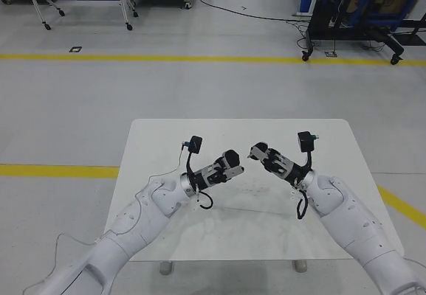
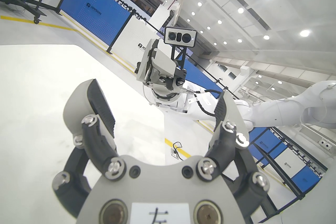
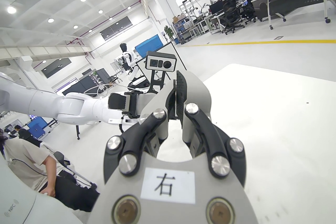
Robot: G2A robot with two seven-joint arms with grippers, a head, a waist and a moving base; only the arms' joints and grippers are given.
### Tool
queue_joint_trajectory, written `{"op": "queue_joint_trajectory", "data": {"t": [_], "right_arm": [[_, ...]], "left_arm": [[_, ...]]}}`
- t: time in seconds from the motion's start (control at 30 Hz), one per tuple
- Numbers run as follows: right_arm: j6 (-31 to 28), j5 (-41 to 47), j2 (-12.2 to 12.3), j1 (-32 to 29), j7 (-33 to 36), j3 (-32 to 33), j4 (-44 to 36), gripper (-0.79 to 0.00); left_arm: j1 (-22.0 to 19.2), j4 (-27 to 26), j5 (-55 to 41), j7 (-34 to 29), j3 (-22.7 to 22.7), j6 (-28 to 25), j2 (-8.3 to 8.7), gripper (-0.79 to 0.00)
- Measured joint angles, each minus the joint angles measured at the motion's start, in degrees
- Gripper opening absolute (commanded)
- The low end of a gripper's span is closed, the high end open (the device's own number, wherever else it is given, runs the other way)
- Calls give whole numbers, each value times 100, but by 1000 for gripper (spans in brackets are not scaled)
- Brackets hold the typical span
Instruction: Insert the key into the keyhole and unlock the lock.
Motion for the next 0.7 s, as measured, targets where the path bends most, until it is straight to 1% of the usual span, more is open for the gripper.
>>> {"op": "queue_joint_trajectory", "data": {"t": [0.03, 0.17, 0.2, 0.23, 0.37, 0.6, 0.7], "right_arm": [[20, 17, -10, 16, 39, -20, 18, -785], [102, 62, -50, 83, 181, -72, 94, -785], [104, 71, -57, 92, 208, -79, 105, -785], [100, 84, -63, 99, 235, -85, 115, -785], [80, 168, -90, 119, 348, -106, 158, -785], [31, 323, -128, 147, 491, -110, 215, -785], [15, 349, -137, 144, 520, -84, 225, -785]], "left_arm": [[-12, 26, 37, 30, 6, 0, -16, -163], [-26, 89, 171, 255, -15, 0, -72, -234], [-24, 100, 183, 294, -24, 0, -79, -354], [-21, 111, 189, 319, -28, 0, -84, -406], [-28, 175, 190, 304, -27, 0, -109, -428], [-64, 275, 188, 232, -12, 0, -154, -431], [-78, 309, 195, 212, -14, 0, -170, -462]]}}
